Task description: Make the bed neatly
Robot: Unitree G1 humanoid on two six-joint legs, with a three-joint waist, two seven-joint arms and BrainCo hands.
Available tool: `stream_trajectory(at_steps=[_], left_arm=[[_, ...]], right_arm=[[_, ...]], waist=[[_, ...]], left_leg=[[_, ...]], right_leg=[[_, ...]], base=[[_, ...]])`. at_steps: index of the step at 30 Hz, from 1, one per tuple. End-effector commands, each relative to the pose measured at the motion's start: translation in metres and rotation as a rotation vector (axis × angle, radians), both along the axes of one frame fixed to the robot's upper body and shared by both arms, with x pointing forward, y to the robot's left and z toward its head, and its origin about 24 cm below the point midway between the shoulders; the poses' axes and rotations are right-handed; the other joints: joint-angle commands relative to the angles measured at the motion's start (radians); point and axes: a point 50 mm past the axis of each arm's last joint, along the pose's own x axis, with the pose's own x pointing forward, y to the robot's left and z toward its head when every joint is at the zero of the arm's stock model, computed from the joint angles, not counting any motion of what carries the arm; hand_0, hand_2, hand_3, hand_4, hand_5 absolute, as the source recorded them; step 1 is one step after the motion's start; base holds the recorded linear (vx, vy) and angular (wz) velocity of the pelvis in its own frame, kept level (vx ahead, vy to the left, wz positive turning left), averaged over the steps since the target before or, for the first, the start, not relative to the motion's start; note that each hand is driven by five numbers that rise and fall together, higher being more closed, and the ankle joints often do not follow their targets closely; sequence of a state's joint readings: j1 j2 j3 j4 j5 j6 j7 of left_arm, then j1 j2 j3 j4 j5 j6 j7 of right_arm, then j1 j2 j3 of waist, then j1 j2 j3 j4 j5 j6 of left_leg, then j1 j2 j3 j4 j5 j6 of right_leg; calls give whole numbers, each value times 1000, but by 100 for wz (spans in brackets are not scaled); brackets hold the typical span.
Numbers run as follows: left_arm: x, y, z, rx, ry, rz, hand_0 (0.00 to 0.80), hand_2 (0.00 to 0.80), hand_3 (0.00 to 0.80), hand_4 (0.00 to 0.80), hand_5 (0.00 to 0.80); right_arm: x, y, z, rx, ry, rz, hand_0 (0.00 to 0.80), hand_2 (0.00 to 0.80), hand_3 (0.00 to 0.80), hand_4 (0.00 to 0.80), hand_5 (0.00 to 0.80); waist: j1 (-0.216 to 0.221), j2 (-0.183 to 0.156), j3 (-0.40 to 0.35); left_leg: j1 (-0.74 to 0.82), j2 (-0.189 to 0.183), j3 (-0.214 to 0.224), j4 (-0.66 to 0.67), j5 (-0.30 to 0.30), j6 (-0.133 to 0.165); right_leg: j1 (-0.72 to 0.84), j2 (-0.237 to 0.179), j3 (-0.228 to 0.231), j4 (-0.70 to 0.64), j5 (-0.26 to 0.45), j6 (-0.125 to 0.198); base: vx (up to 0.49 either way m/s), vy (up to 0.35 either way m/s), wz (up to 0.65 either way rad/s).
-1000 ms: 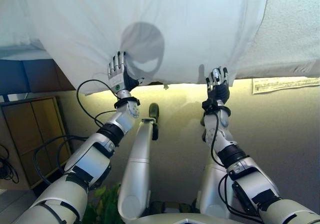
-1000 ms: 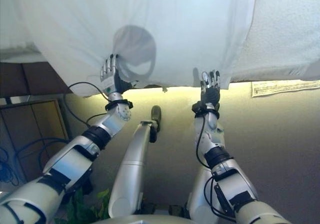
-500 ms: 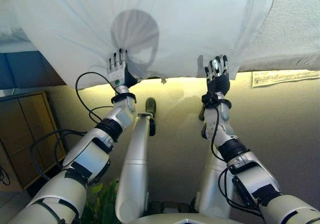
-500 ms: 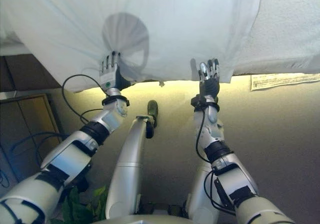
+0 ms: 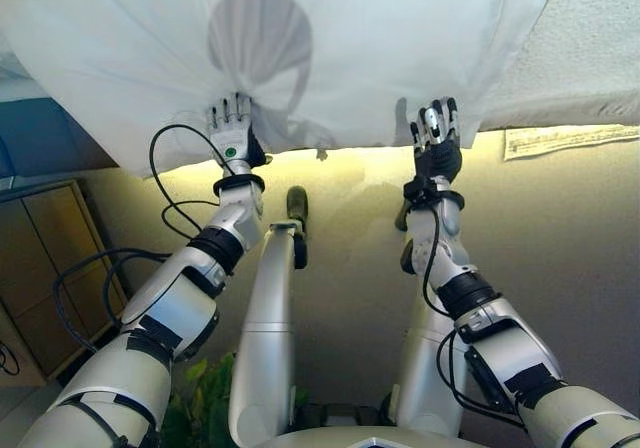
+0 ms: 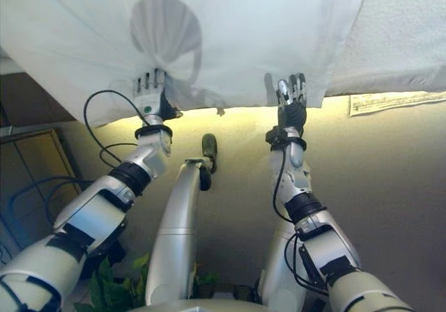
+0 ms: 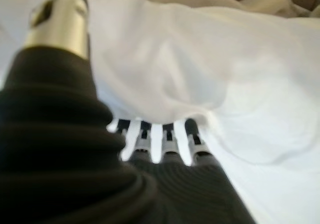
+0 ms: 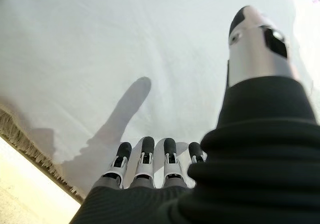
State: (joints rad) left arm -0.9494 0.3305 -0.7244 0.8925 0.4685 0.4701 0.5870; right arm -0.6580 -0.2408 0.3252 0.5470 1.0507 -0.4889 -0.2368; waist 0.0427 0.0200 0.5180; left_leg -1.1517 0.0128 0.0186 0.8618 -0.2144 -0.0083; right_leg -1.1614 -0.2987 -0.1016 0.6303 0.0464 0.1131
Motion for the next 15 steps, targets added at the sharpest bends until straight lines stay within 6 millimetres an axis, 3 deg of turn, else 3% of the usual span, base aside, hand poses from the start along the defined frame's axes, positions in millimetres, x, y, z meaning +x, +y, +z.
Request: stream_trajectory(at_steps=[1, 15], left_arm=[[-32, 14, -92, -104, 404, 120, 0, 0, 0, 0, 0], [-72, 42, -150, -288, 591, 259, 0, 0, 0, 0, 0]], right_arm=[[-7, -4, 32, 9, -175, -10, 0, 0, 0, 0, 0], [-11, 7, 34, 5, -198, 9, 0, 0, 0, 0, 0]], waist=[[30, -12, 2], [42, 1, 2]], left_leg=[[-19, 27, -15, -168, 196, -58], [81, 24, -20, -245, 201, -61]], right_leg=[[-3, -20, -6, 33, 75, 126], [80, -29, -20, -24, 60, 125]], base=[[0, 0, 0], [0, 0, 0]])
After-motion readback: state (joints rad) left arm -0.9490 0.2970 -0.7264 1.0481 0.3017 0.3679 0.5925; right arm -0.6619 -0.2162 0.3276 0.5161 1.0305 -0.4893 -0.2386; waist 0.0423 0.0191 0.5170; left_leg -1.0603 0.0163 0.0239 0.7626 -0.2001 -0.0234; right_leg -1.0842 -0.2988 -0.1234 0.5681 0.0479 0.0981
